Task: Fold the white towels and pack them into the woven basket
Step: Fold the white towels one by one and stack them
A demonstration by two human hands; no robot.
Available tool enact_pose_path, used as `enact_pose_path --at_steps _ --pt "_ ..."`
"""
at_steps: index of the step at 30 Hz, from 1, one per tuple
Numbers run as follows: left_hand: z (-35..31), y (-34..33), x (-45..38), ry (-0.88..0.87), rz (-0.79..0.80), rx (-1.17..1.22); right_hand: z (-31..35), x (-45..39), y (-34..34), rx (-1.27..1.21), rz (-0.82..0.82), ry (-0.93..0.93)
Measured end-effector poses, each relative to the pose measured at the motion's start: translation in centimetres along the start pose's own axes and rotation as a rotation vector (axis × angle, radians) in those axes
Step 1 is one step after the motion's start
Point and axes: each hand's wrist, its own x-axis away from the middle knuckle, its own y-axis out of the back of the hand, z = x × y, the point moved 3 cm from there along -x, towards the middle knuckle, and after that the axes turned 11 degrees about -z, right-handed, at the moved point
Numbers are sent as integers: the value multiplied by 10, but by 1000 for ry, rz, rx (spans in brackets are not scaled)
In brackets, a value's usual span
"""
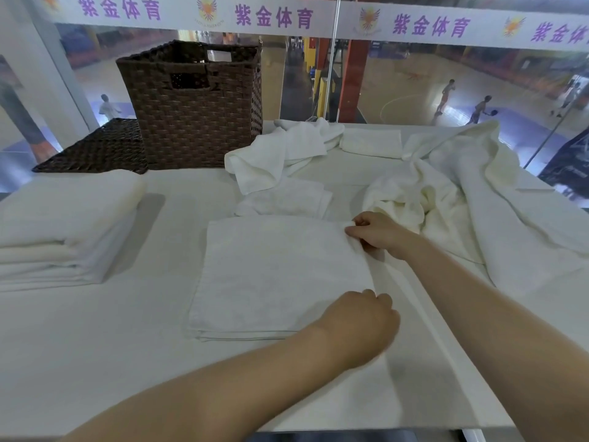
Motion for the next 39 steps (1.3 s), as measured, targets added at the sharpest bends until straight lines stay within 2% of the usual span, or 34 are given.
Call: enact_pose_path --at_steps 4,6,10,13,15,18,21,24,29,34,37,39 --pt "3 1 6 -11 -14 9 -1 2 -2 -13 -31 19" --pt "11 1 11 24 -121 75 1 2 2 -12 -25 21" --pt "36 6 28 194 -357 456 10 -1 13 -22 52 -14" --pt "52 16 55 373 -486 765 32 -4 24 -25 25 -4" --pt "62 21 73 470 -606 951 57 -3 30 -5 -16 40" --pt "74 21 102 659 -820 1058 102 1 31 31 -64 145" --pt "79 21 133 786 -909 1115 153 9 16 110 -66 311" --pt "83 22 163 816 -956 1081 200 18 -15 262 -22 467" --pt "96 16 215 965 -935 915 252 30 -75 517 39 579" --pt "109 2 248 1078 -768 691 270 39 -122 458 267 413" --pt "114 -7 256 1071 -654 636 265 39 -147 482 382 342" --pt "115 -12 257 1045 -591 602 261 39 -159 566 395 354"
